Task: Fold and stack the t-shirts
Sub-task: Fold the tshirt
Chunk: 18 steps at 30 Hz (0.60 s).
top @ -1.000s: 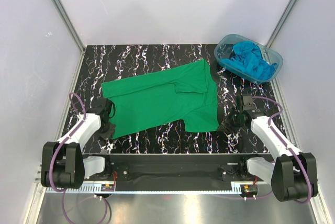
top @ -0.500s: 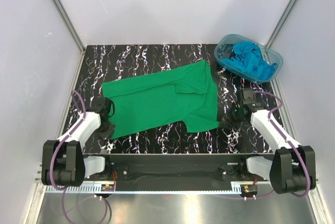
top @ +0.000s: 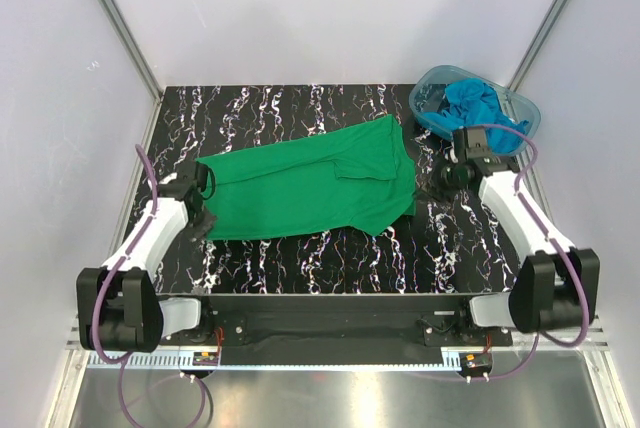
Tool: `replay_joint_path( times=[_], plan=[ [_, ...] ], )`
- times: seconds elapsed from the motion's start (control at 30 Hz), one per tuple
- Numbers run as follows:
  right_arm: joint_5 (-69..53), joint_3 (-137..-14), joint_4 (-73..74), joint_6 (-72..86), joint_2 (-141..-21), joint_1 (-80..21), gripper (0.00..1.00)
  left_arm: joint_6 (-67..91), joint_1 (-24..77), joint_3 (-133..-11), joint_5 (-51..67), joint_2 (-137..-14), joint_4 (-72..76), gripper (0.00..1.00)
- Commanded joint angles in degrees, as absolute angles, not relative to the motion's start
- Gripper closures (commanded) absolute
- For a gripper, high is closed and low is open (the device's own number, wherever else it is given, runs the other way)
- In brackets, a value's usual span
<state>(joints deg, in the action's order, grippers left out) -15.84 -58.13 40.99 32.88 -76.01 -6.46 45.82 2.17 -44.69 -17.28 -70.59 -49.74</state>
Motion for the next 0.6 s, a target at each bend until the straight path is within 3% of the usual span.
replay_joint_path(
  times=[0.0, 0.57],
  plan=[
    [-18.2, -65.3, 40.7, 29.4, -79.8, -6.9, 1.00, 40.4, 1.8, -48.7, -17.7, -70.1, -46.4, 1.00],
    [-21.0, -90.2, 42.8, 28.8, -101.4, -7.0, 1.00, 37.8, 0.5, -58.4, -20.4, -81.8, -44.2, 1.00]
  ],
)
